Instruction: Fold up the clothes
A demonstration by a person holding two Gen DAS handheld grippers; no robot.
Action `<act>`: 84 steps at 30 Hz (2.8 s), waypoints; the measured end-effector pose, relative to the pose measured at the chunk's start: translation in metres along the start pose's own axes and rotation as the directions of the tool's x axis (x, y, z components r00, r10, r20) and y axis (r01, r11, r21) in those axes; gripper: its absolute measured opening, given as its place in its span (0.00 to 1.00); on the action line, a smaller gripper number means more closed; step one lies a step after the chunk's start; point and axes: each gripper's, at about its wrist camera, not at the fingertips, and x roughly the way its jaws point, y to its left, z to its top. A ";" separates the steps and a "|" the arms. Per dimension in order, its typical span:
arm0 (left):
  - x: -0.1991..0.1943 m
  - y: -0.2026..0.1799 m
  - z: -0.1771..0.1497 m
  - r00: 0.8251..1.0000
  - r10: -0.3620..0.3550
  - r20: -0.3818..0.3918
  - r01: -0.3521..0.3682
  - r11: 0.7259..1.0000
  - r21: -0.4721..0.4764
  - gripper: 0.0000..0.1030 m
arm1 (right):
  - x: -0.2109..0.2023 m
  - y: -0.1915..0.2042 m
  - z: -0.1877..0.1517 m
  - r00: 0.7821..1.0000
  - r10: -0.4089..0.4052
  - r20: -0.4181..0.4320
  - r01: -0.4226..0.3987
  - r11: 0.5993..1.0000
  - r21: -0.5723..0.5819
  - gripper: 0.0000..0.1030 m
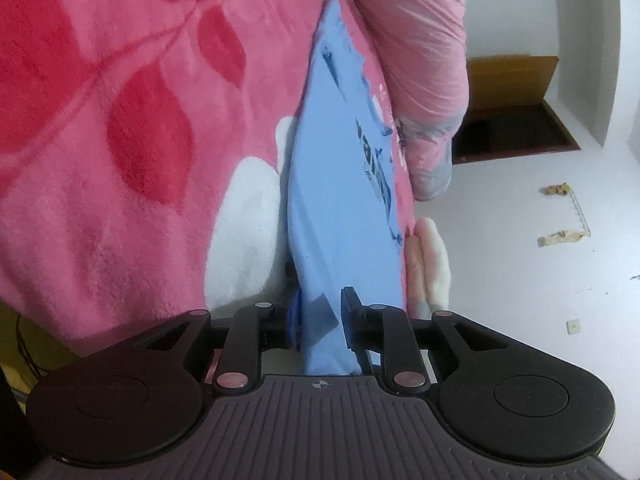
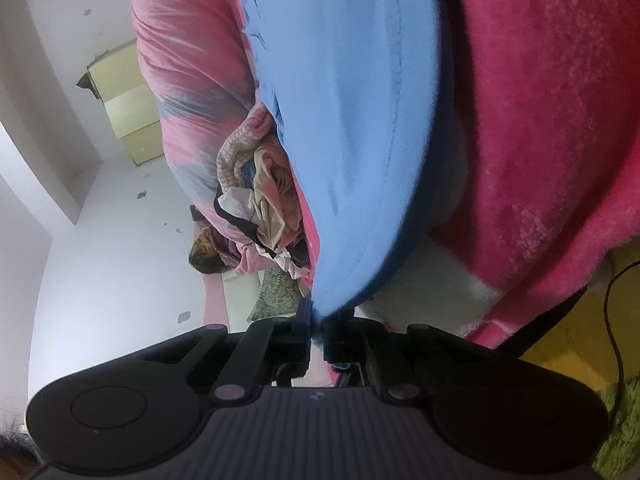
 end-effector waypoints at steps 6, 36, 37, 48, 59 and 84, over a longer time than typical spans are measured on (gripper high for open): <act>0.018 0.003 0.006 0.999 -0.004 -0.037 0.004 1.000 -0.012 0.23 | -0.007 -0.005 0.004 1.000 0.007 -0.020 -0.007 1.000 0.007 0.05; 0.027 -0.016 -0.004 0.991 0.126 -0.040 -0.119 0.982 0.144 0.10 | -0.046 0.013 0.015 0.981 -0.192 0.001 0.188 0.960 -0.206 0.26; 0.026 -0.017 -0.005 0.990 0.136 -0.036 -0.129 0.979 0.155 0.10 | -0.051 0.015 0.015 0.979 -0.202 0.007 0.198 0.954 -0.224 0.27; 0.026 -0.032 -0.012 0.978 0.211 0.004 -0.206 0.953 0.224 0.10 | -0.107 0.050 0.005 0.950 -0.304 0.064 0.298 0.830 -0.472 0.33; 0.031 -0.045 -0.020 0.958 0.283 0.046 -0.285 0.916 0.283 0.10 | -0.271 0.134 0.045 0.840 -0.160 0.518 0.473 0.683 -0.557 0.33; 0.029 -0.047 -0.020 0.948 0.319 0.002 -0.299 0.886 0.353 0.10 | -0.306 0.096 0.184 0.920 -0.253 0.300 0.366 0.829 -0.422 0.29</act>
